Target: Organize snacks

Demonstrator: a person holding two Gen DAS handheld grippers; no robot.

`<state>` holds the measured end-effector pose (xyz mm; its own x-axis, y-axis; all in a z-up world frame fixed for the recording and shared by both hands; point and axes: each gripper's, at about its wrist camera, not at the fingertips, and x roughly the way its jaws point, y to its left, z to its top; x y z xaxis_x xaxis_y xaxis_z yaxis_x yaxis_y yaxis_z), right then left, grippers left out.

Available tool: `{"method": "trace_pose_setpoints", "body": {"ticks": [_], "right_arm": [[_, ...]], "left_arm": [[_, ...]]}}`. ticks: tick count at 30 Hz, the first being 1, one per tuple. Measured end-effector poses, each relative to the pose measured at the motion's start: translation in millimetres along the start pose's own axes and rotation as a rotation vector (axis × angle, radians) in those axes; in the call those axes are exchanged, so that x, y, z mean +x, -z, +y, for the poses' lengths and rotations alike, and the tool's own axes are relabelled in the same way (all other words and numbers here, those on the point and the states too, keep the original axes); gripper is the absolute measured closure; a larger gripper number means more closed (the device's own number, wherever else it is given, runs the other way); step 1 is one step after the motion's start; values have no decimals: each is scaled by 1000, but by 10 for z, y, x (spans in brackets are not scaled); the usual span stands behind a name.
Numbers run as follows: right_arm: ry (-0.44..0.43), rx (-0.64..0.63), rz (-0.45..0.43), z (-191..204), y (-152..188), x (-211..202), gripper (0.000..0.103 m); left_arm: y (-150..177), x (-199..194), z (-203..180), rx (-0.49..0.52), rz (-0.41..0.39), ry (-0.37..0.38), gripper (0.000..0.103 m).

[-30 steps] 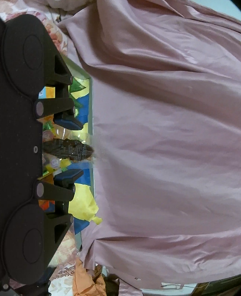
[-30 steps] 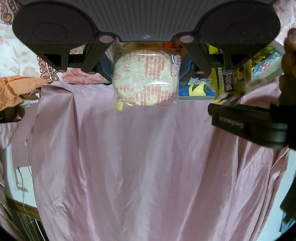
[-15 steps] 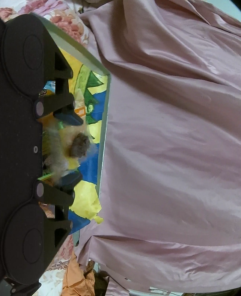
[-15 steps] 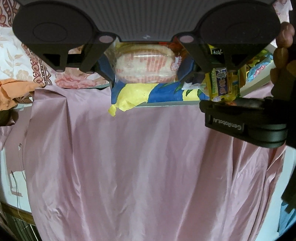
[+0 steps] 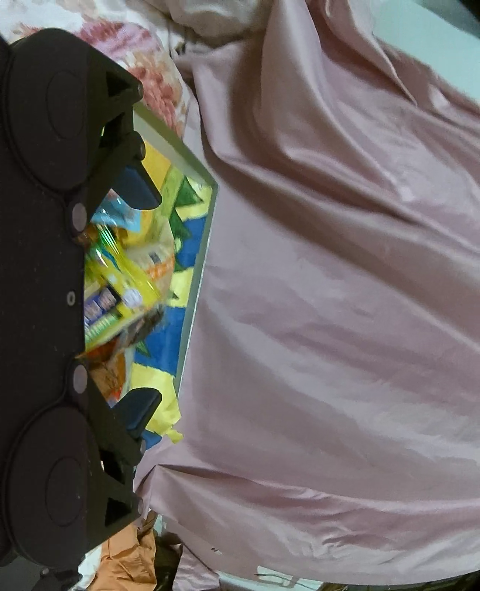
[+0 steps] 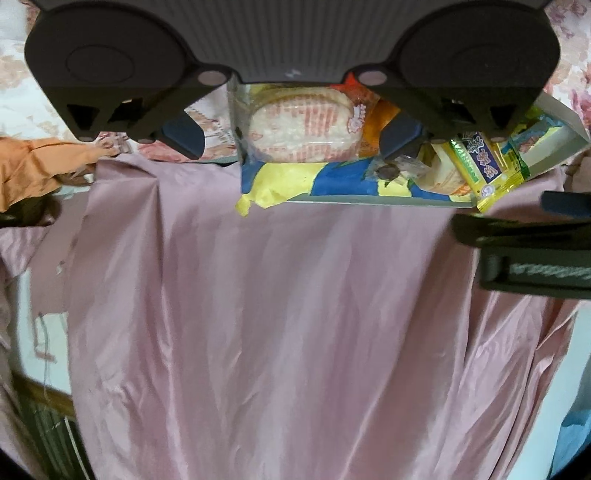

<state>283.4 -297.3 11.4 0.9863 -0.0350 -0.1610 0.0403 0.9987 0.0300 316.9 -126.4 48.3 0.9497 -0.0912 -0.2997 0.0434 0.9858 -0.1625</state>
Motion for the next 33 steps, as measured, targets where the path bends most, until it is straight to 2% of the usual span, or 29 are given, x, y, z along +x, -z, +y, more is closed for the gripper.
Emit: {"method": "trace_pose_setpoints", "body": {"ticks": [10, 15, 20, 33], "right_arm": [[-11, -34, -32, 139, 27, -418, 0], [-25, -2, -36, 163, 5, -676, 0], [-48, 40, -24, 191, 36, -996, 0], [-73, 42, 12, 418, 214, -1692, 0]], "left_arm": [[109, -531, 354, -26, -39, -113, 1], [235, -841, 496, -9, -37, -159, 1], [384, -1172, 610, 1, -41, -178, 1], [664, -1873, 859, -5, -19, -211, 1]]}}
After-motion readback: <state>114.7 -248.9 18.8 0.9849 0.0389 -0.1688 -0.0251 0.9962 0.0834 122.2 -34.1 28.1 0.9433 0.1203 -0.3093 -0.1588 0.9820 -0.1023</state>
